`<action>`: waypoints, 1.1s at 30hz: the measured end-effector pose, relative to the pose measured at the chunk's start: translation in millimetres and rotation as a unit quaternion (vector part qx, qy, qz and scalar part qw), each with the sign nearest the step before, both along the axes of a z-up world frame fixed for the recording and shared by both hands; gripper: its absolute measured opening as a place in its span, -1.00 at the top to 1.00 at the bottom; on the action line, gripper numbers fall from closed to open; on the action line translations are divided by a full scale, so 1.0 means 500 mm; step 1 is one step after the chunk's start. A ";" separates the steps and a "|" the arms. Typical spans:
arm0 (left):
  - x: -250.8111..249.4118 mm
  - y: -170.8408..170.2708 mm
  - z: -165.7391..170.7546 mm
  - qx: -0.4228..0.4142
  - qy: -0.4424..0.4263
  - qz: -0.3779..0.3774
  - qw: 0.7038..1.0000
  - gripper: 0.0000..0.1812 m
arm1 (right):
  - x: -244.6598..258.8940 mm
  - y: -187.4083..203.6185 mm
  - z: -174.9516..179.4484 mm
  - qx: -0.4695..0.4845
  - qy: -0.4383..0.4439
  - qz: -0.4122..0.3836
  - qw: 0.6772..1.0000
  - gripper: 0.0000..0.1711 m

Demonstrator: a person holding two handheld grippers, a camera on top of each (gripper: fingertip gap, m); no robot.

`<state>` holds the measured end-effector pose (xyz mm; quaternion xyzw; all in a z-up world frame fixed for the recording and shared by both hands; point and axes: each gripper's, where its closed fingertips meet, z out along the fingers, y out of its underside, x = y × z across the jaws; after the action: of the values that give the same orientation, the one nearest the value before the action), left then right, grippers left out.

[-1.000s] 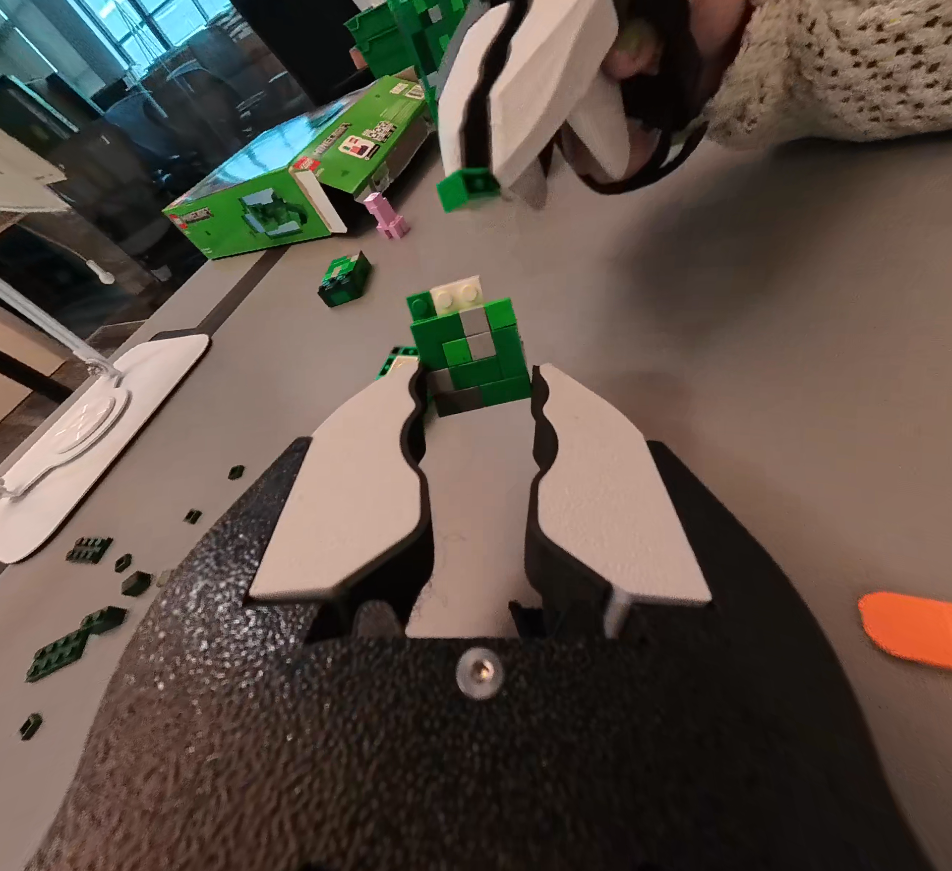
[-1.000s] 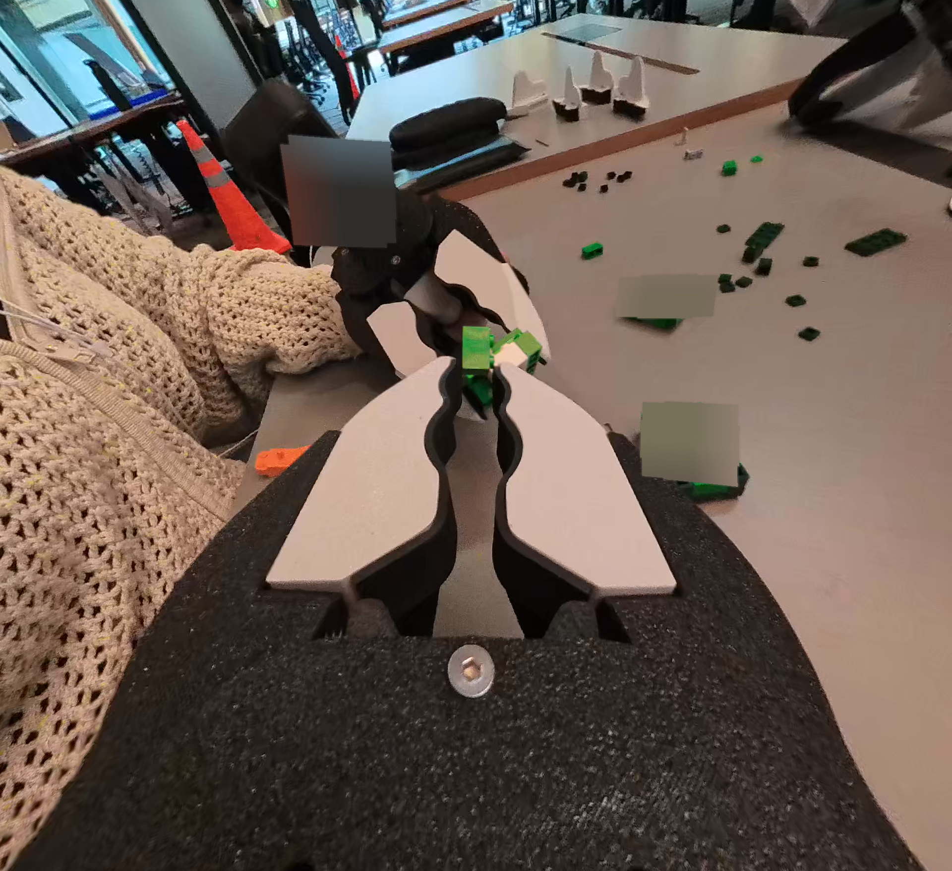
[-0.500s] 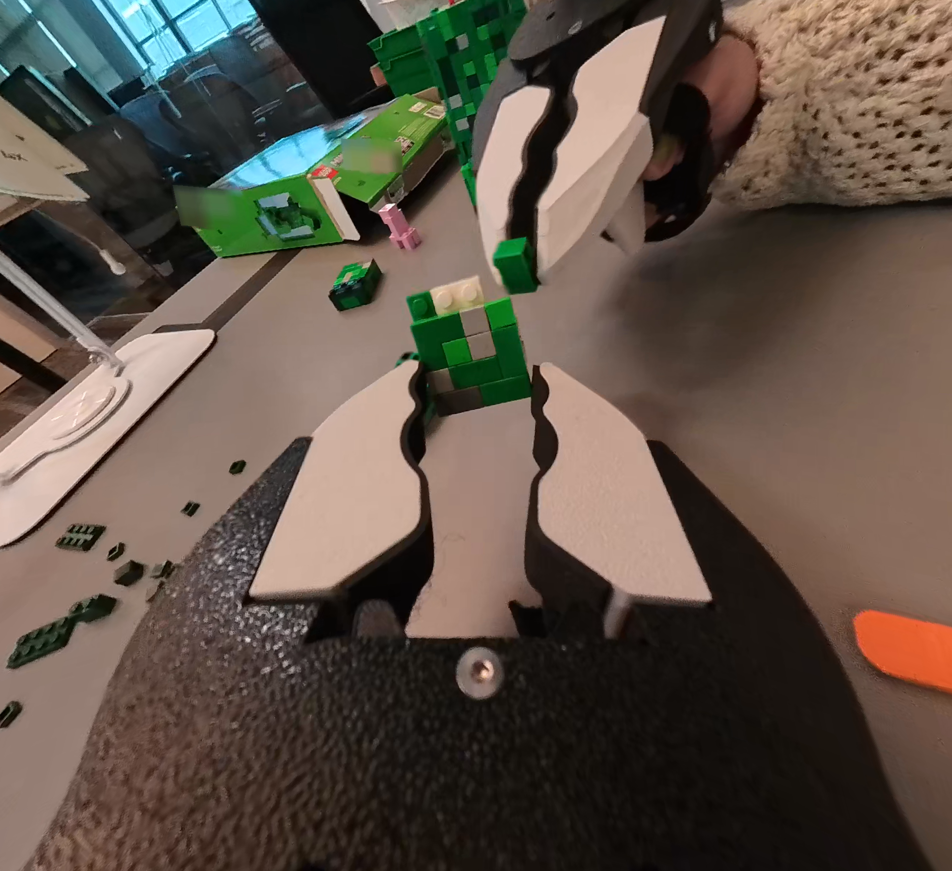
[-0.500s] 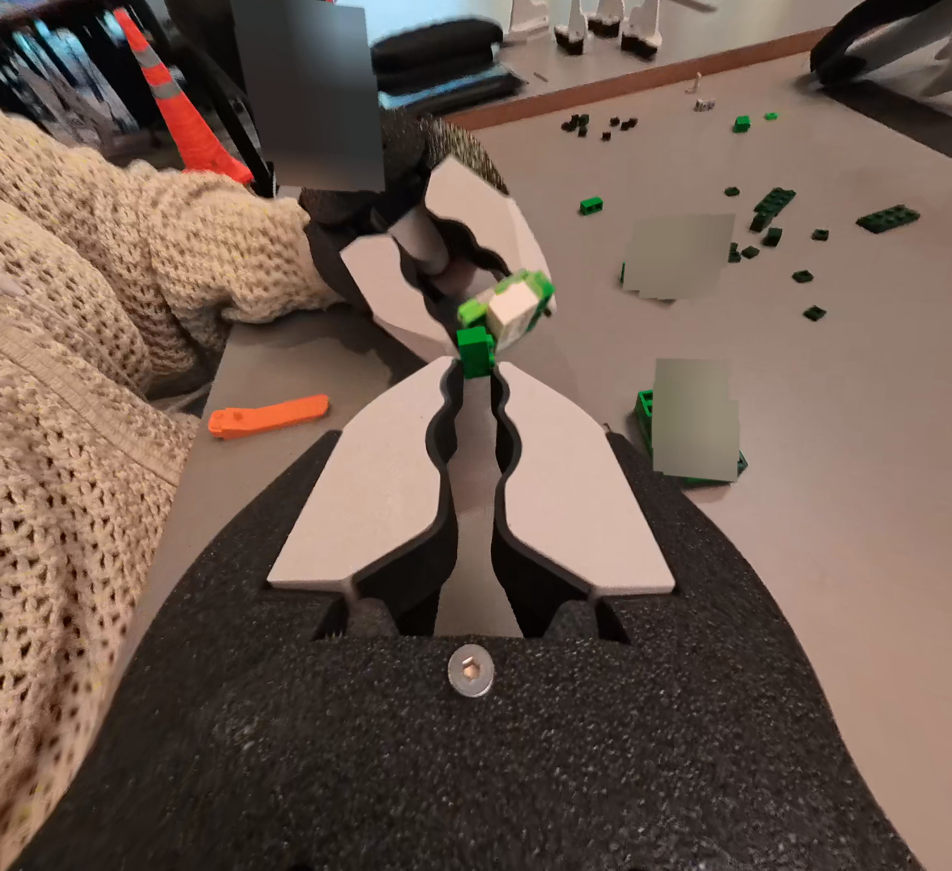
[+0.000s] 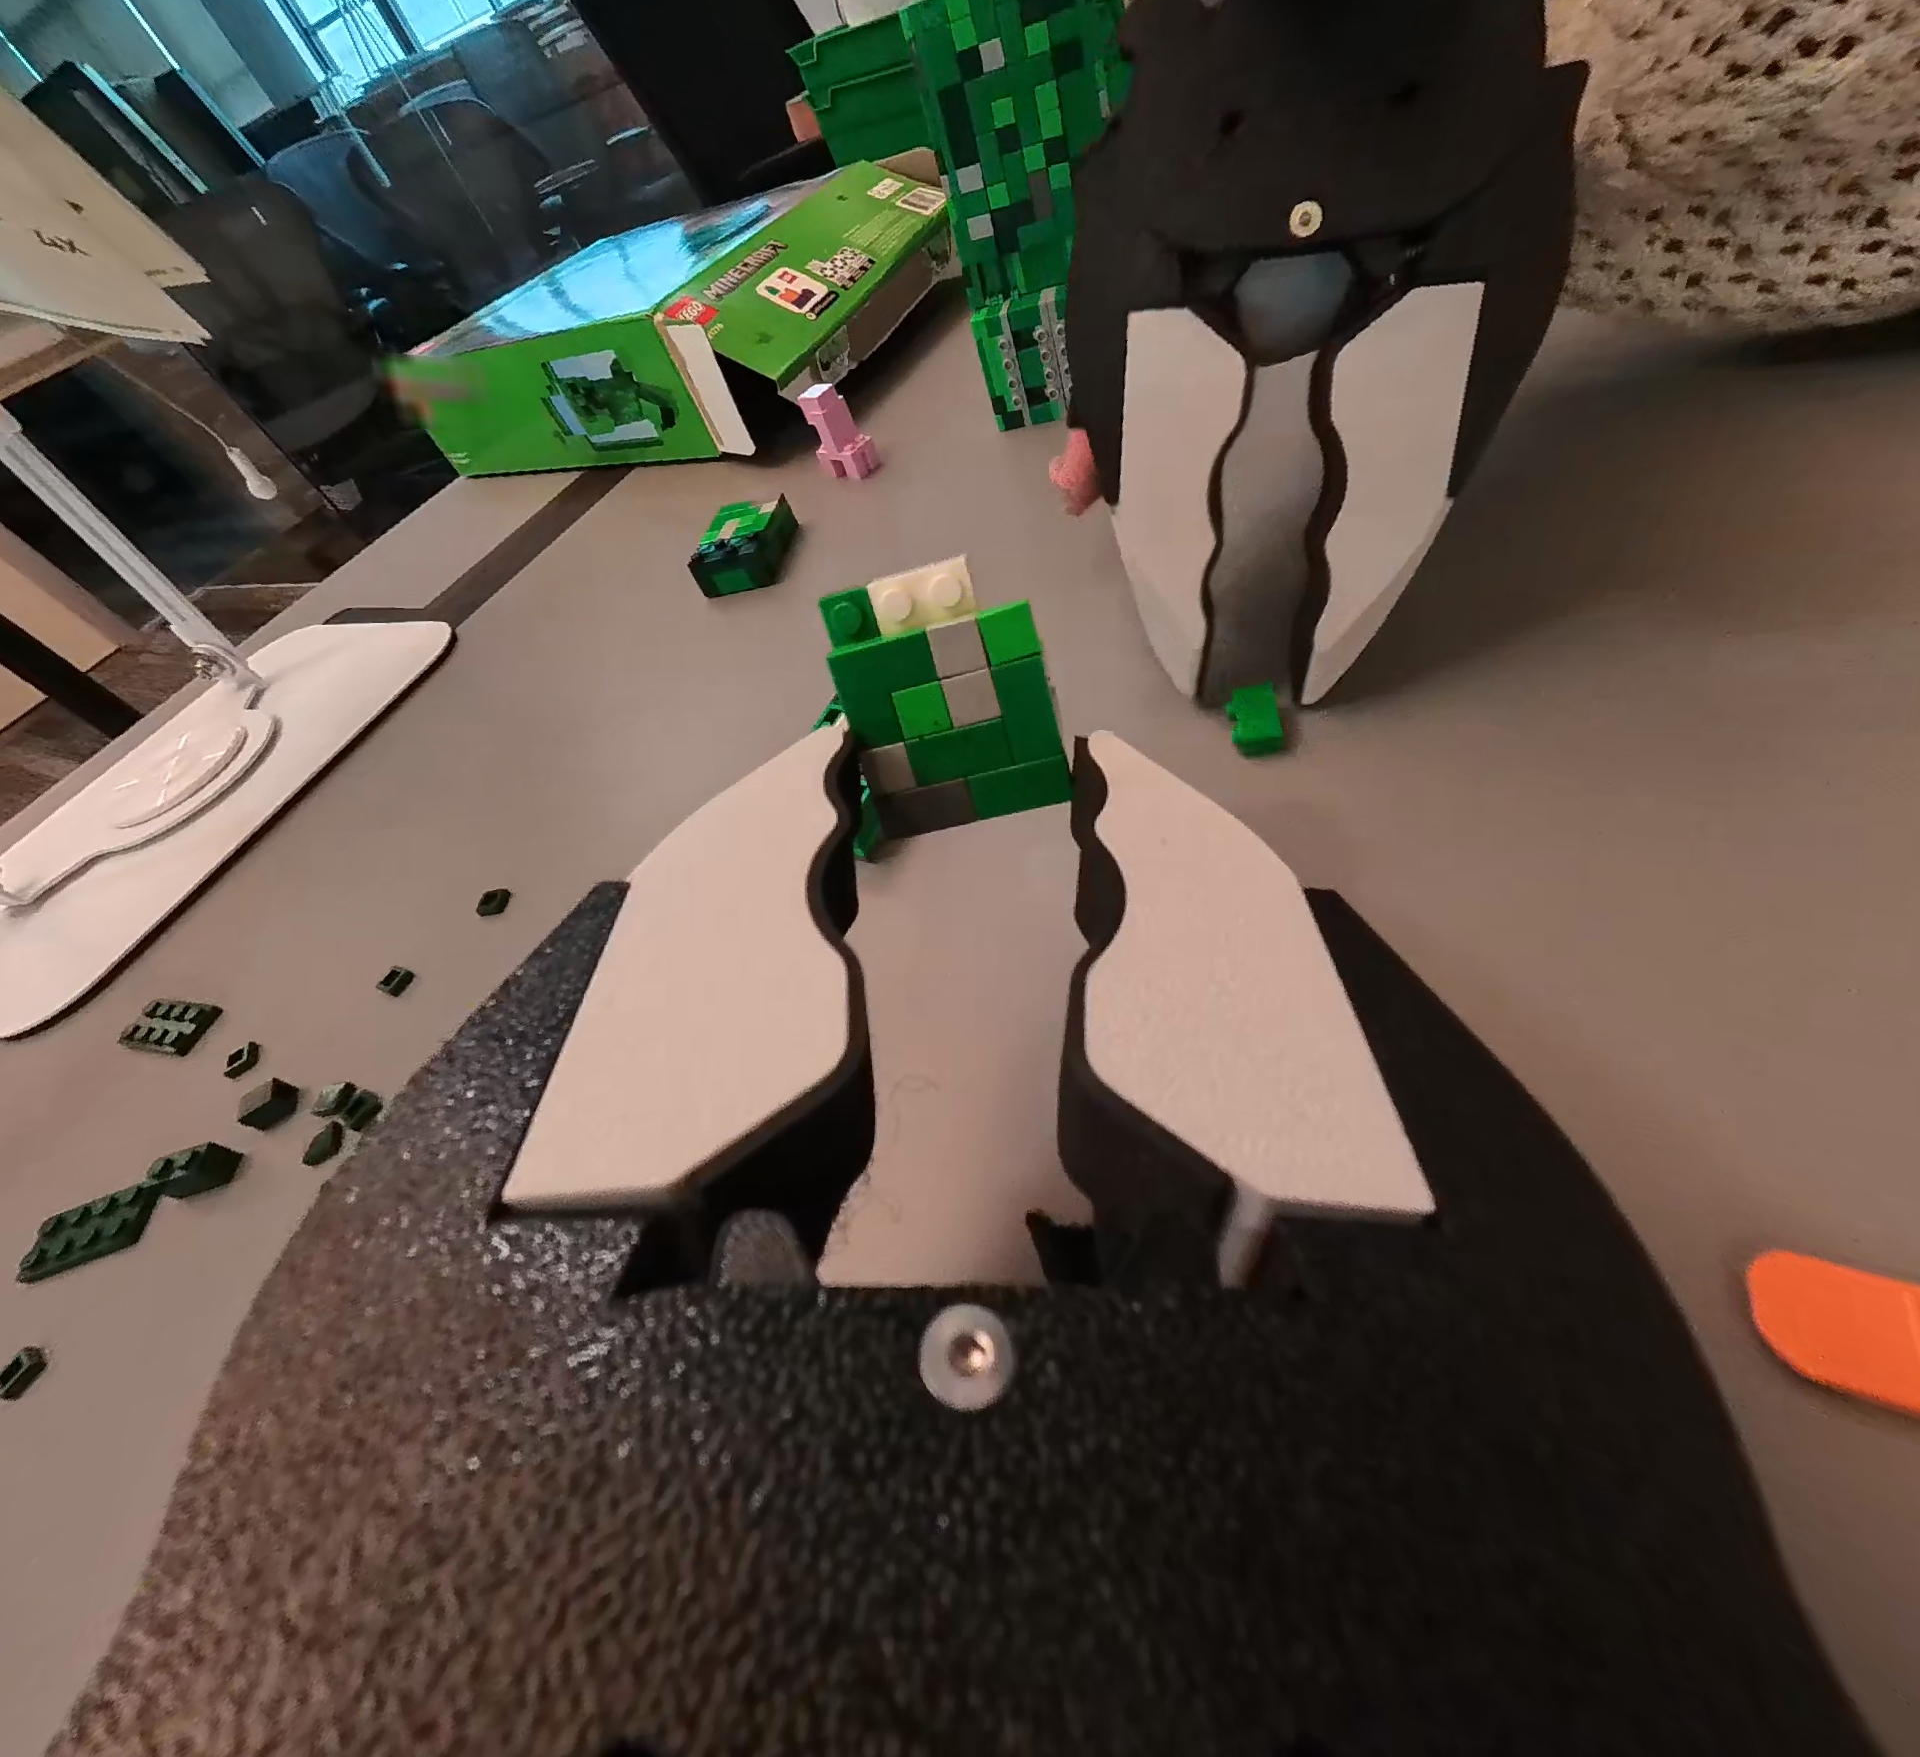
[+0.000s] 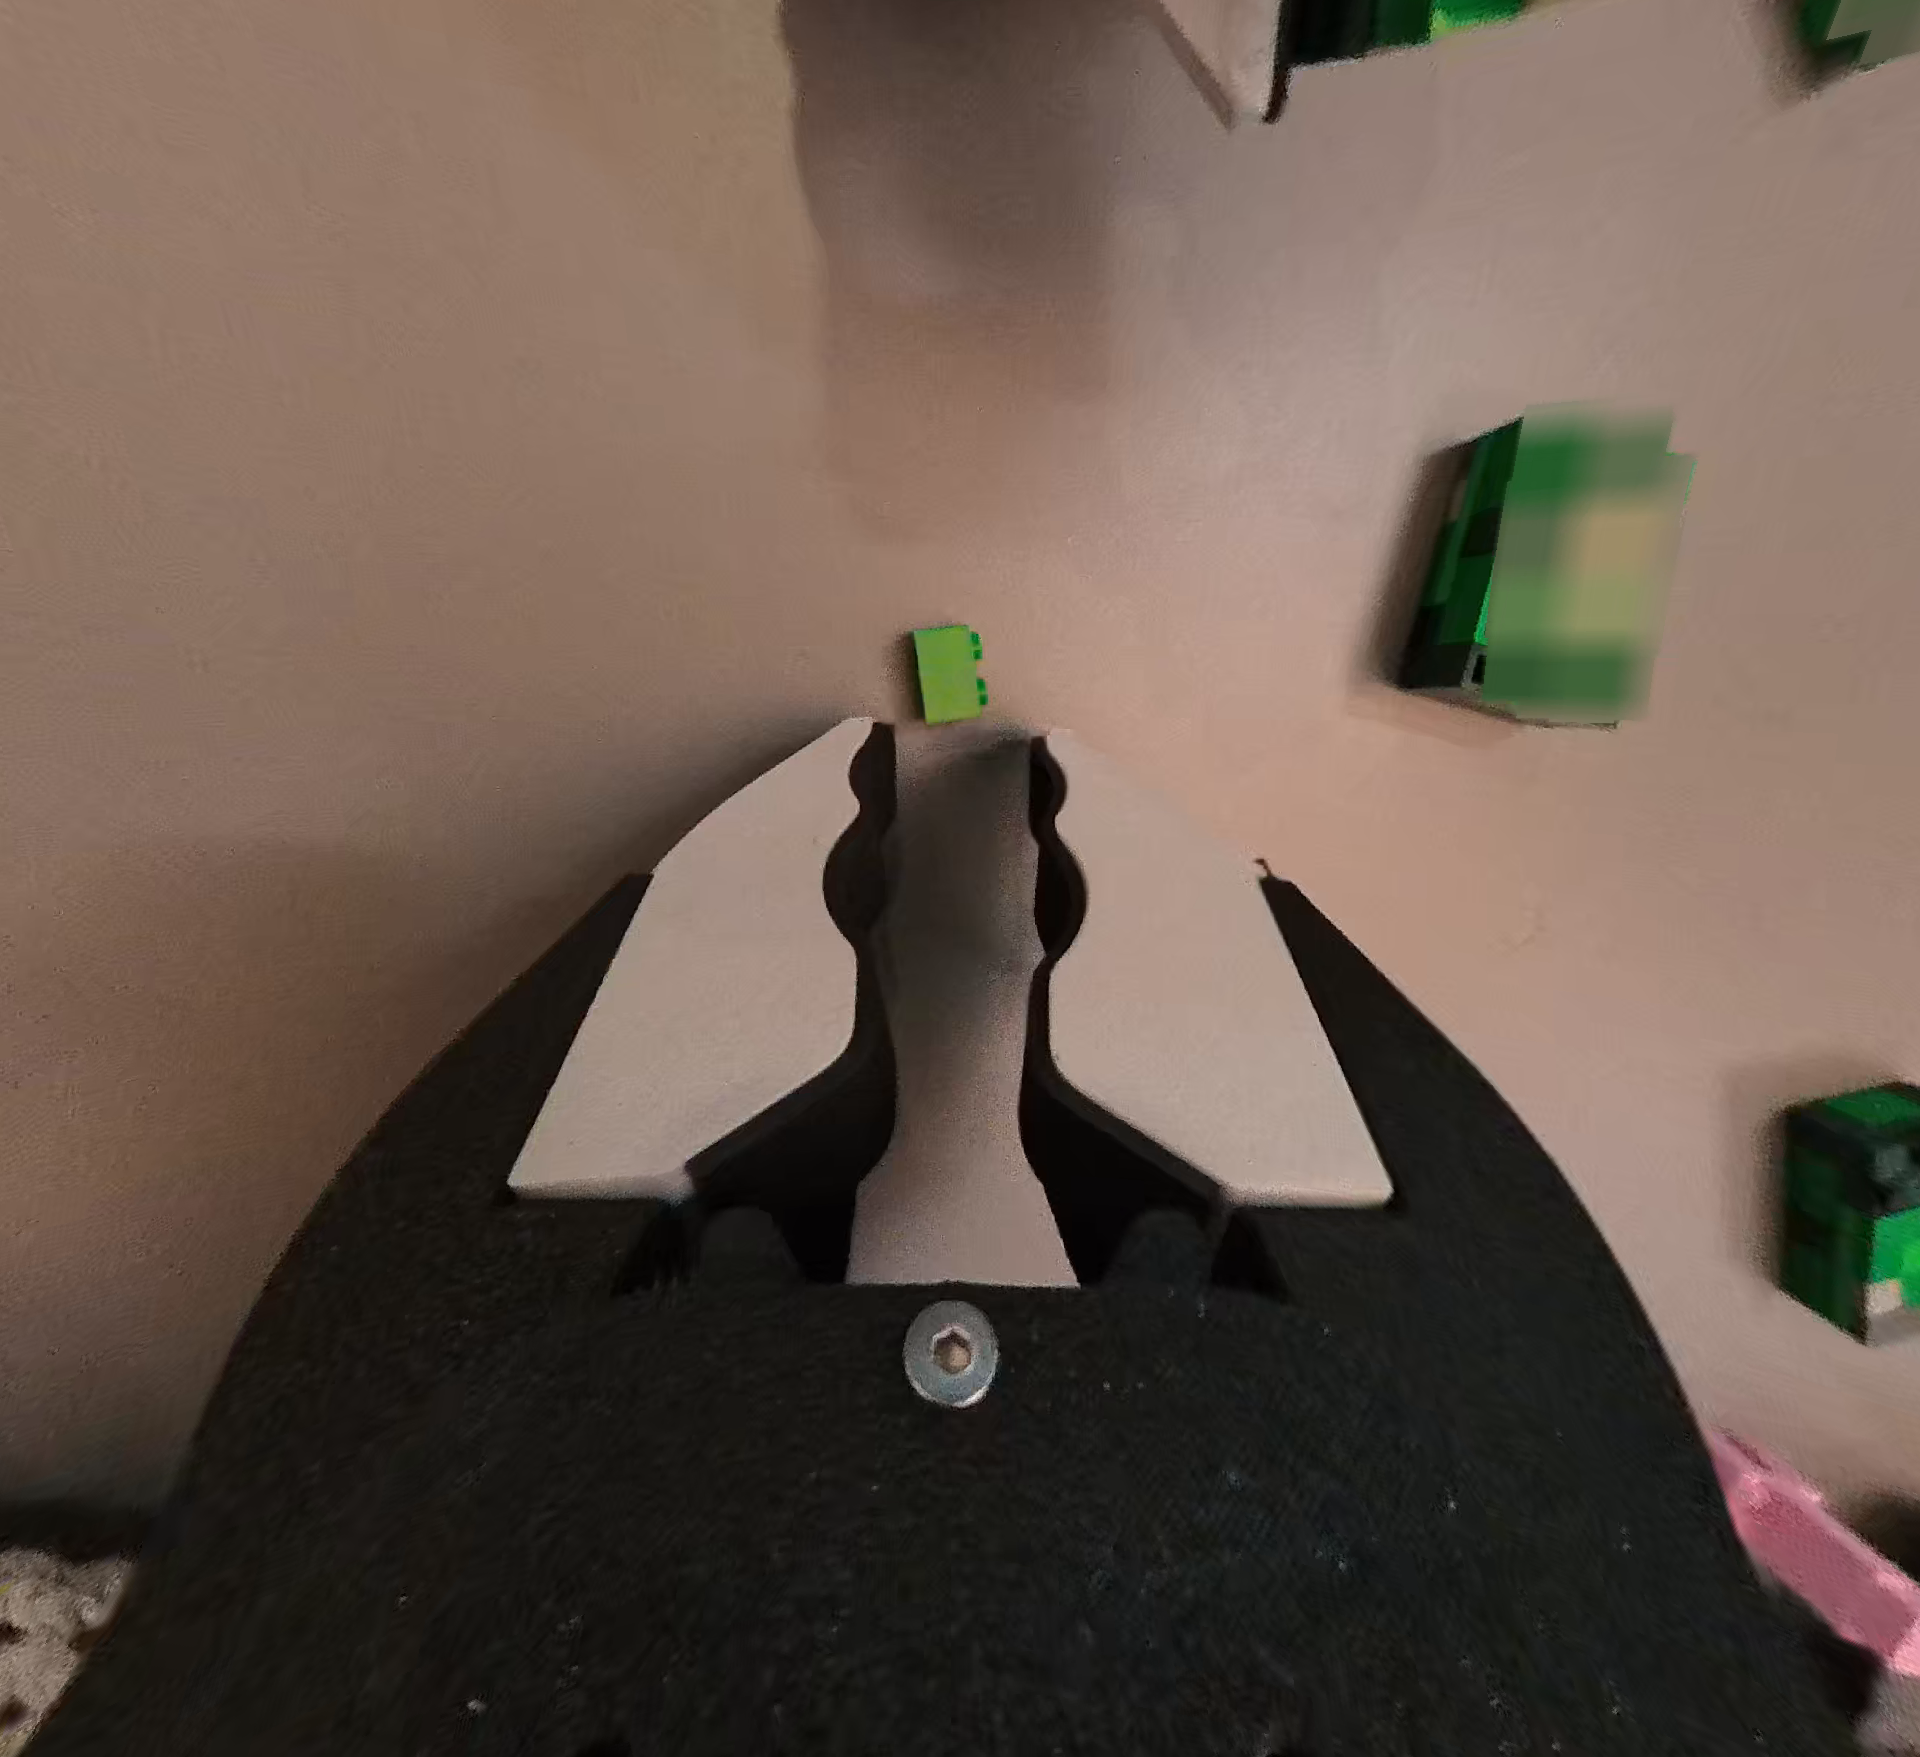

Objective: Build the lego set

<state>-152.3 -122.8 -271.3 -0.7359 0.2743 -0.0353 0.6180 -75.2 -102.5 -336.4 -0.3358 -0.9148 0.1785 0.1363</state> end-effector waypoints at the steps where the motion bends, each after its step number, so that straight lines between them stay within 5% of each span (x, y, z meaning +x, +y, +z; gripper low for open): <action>1: 0.000 0.000 0.001 0.001 0.000 0.000 1.000 0.58 | 0.001 -0.001 0.001 -0.021 0.002 -0.018 1.000 0.67; 6: 0.001 -0.002 0.004 0.003 0.000 0.000 1.000 0.58 | -0.011 0.003 0.021 -0.189 0.053 -0.213 0.957 0.67; 12: 0.005 -0.001 0.000 0.004 0.019 0.004 1.000 0.58 | 0.010 -0.008 0.033 -0.201 0.126 -0.385 0.892 0.72; 17: 0.009 -0.001 0.005 0.011 0.019 0.008 1.000 0.58 | 0.000 -0.026 0.026 -0.199 0.135 -0.427 0.872 0.68; 26: 0.012 -0.002 0.010 0.015 0.018 0.009 1.000 0.58 | -0.013 -0.034 0.002 -0.117 0.100 -0.437 0.886 0.64; 33: 0.018 -0.004 0.008 0.012 0.024 0.000 1.000 0.58 | -0.022 -0.016 0.012 -0.074 0.123 -0.398 0.906 0.80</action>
<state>-143.5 -124.7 -267.2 -0.7291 0.2892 -0.0146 0.6201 -86.0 -110.5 -330.6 -0.6564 -0.6654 0.2166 0.2818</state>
